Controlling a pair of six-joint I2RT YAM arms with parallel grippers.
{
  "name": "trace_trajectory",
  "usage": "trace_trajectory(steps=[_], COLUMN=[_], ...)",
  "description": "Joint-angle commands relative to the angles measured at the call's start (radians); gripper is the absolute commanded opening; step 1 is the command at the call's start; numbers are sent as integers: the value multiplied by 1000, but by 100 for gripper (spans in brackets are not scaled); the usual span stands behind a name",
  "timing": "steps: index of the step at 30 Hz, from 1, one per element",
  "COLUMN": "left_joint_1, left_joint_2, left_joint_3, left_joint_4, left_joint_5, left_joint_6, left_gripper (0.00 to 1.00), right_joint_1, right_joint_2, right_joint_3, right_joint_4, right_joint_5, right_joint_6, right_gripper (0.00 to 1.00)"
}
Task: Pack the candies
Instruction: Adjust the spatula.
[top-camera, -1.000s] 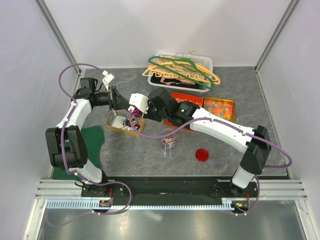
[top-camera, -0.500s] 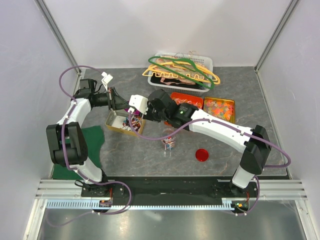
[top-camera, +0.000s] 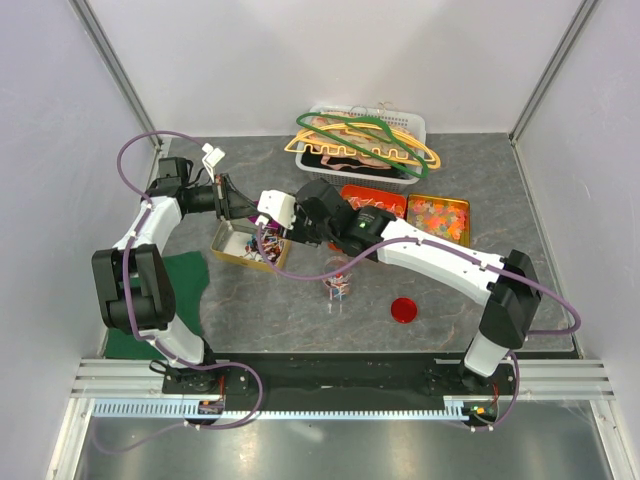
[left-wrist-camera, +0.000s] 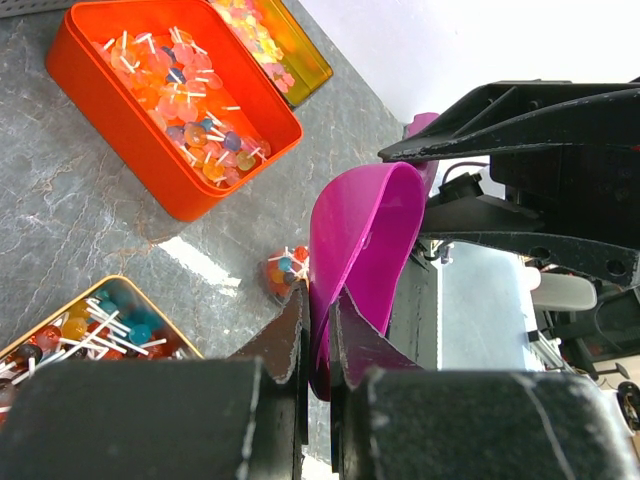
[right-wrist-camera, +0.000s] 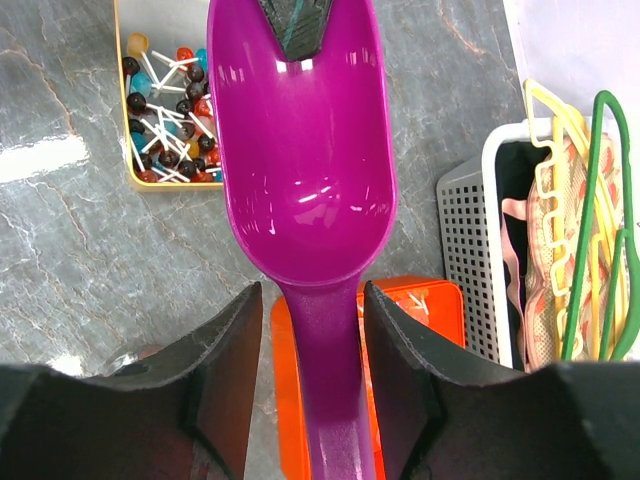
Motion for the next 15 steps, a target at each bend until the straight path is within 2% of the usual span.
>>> trace_trajectory(steps=[1, 4, 6, 12, 13, 15], left_joint_1=[4, 4, 4, 4, 4, 4], left_joint_2=[7, 9, 9, 13, 13, 15], left_joint_3=[30, 30, 29, 27, 29, 27], left_joint_4=[0, 5, 3, 3, 3, 3], left_joint_5=[265, 279, 278, 270, 269, 264], left_joint_6=[-28, -31, -31, -28, -28, -30], left_gripper=[2, 2, 2, 2, 2, 2], right_joint_1=[5, 5, 7, 5, 5, 5], right_joint_2=[13, 19, 19, 19, 19, 20], right_joint_3=[16, 11, 11, 30, 31, 34], right_joint_4=[21, 22, 21, -5, -5, -8], right_joint_5=[13, 25, 19, -24, -28, -36], right_joint_6=[-3, -23, -27, -34, -34, -35], right_gripper=[52, 54, 51, 26, 17, 9])
